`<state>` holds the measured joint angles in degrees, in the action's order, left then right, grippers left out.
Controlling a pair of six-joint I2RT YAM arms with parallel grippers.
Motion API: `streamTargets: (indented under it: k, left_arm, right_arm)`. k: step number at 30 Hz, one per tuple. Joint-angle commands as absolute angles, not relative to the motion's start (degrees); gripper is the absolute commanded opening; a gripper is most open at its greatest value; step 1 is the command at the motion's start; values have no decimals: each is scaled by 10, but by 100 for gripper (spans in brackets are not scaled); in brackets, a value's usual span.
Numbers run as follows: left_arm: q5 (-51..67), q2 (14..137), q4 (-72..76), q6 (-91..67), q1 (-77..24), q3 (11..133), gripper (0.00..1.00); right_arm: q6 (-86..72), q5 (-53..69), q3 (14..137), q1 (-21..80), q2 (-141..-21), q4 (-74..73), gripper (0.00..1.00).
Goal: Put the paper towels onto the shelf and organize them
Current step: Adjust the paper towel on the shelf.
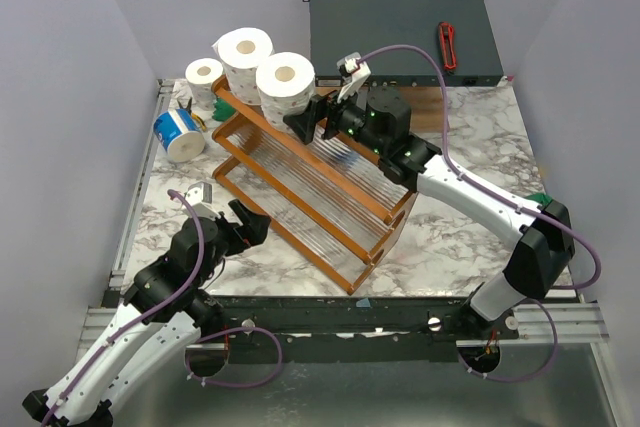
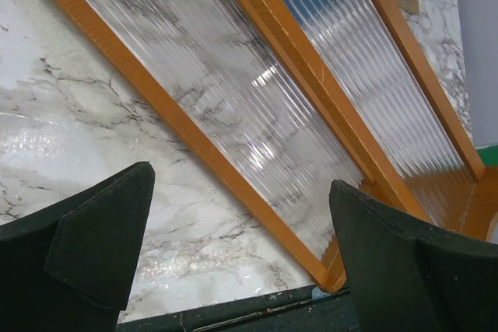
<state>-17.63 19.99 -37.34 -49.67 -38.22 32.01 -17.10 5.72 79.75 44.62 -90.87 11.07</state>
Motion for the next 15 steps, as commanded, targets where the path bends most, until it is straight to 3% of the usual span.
streamTargets:
  k: [1, 10, 15]
  left_arm:
    - [-163, 200, -360, -491, -378, 317, 99]
    - [-163, 202, -364, -484, -378, 325, 99]
    - [-166, 206, -363, -480, -375, 328, 98]
  right_arm:
    - [-180, 67, 813, 452, -902, 107, 98]
    - [-182, 21, 755, 452, -775, 40, 100]
    - [-220, -95, 693, 452, -659, -7, 100]
